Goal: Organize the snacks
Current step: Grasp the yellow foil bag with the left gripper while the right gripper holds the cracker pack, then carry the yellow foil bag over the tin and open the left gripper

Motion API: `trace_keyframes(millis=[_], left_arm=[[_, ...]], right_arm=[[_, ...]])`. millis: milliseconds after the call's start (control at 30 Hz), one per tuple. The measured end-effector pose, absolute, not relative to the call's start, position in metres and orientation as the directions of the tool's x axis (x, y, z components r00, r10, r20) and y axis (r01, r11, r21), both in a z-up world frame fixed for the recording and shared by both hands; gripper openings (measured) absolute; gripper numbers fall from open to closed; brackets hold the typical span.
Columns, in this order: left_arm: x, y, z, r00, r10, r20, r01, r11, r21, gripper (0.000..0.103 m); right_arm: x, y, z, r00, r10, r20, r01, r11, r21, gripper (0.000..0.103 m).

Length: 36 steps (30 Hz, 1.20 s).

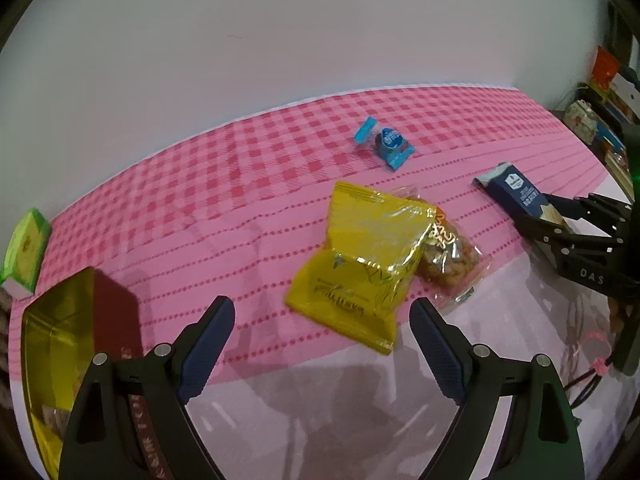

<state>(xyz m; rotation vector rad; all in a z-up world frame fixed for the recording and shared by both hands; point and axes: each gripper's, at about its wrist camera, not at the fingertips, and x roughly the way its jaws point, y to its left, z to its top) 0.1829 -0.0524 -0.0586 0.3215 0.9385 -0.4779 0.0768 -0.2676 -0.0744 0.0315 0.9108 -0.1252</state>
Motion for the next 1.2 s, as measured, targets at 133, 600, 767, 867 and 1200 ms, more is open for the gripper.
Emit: trace_keyframes(millis=[133,600,767,867,1200], left_arm=[[0.191,-0.062,-0.063,0.479,-0.262,-0.838,0.548,0.835,0.053,0.089],[0.219,-0.076,-0.077,0.434,-0.285,-0.855,0.547,0.837,0.0,0.089],[0.224,-0.08,-0.084,0.428,-0.278,-0.86,0.538,0.843,-0.005,0.08],[0.227,-0.079,-0.088,0.42,-0.276,-0.865,0.519,0.855,-0.021,0.068],[0.217,-0.074,-0.086,0.441,-0.236,-0.866,0.481,0.877,0.007,0.06]], right_arm=[[0.077,-0.268,-0.075,0.606,-0.095,-0.789,0.121,0.992,-0.026,0.048],[0.077,-0.268,-0.074,0.607,-0.094,-0.789,0.121,0.992,-0.026,0.048],[0.076,-0.269,-0.074,0.607,-0.094,-0.789,0.121,0.992,-0.025,0.048],[0.076,-0.269,-0.074,0.607,-0.094,-0.789,0.121,0.992,-0.025,0.048],[0.076,-0.269,-0.075,0.607,-0.094,-0.789,0.122,0.992,-0.025,0.048]])
